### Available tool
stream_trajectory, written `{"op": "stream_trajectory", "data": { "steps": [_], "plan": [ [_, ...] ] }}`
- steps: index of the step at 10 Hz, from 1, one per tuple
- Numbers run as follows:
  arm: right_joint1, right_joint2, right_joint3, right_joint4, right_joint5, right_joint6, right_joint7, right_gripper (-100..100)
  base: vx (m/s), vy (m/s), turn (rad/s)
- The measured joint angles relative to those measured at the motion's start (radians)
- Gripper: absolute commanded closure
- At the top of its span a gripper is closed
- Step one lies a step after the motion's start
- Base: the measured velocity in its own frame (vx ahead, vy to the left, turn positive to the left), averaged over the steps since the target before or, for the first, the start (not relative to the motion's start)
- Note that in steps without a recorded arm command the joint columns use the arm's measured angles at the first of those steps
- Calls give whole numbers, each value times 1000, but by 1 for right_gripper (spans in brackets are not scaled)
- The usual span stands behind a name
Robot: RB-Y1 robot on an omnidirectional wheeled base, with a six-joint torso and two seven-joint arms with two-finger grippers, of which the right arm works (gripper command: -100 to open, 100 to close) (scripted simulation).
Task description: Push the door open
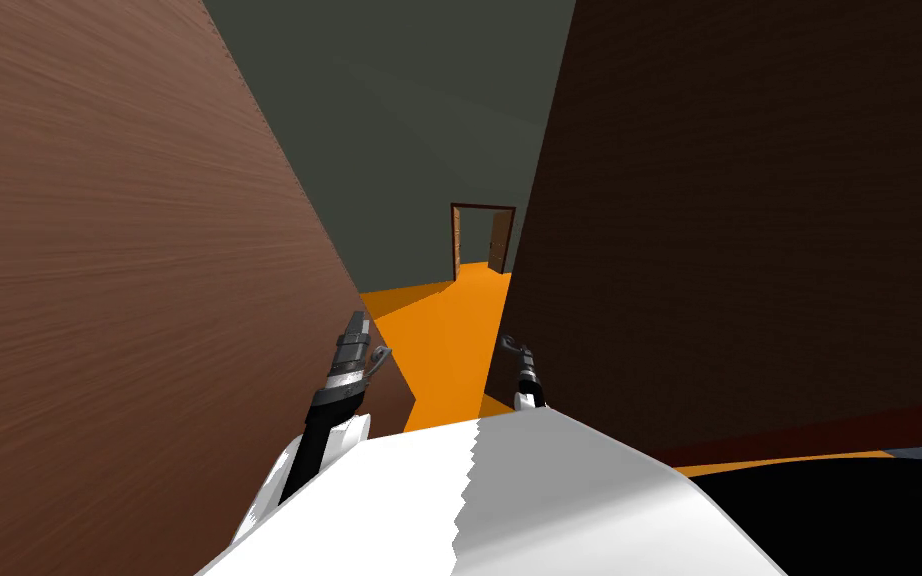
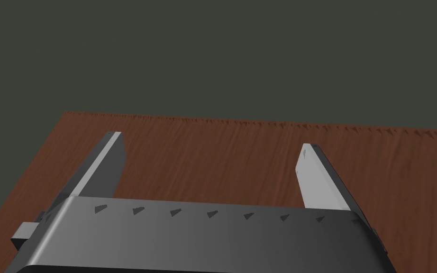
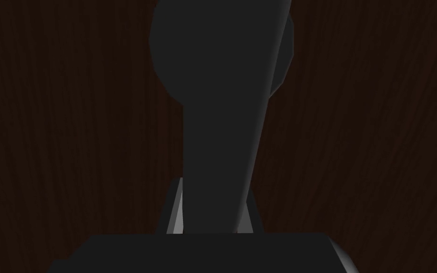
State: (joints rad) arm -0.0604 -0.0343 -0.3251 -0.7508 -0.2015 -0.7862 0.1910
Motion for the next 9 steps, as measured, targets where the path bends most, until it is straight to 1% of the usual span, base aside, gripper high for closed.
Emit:
{"op": "stream_trajectory", "data": {
  "steps": [1,2,3,4,5,6,7,8,9],
  "plan": [
    [0,0,-2,-1,0,-5,2,100,-19,-9,18],
    [3,0,-3,-11,-1,1,3,100,-27,0,2],
    [14,6,-2,-33,0,14,6,100,120,0,-89],
    [23,2,-11,-33,-6,19,7,100,184,7,-66],
    [28,6,-21,-39,-13,26,16,100,205,-18,-66],
    [47,14,-28,-62,-17,31,23,100,148,-20,-37],
    [50,12,-35,-77,-21,37,26,100,123,-4,-32],
    [45,10,-45,-78,-26,35,32,100,165,-12,-46],
    [35,8,-57,-62,-32,26,37,100,188,-1,-55]
  ]
}}
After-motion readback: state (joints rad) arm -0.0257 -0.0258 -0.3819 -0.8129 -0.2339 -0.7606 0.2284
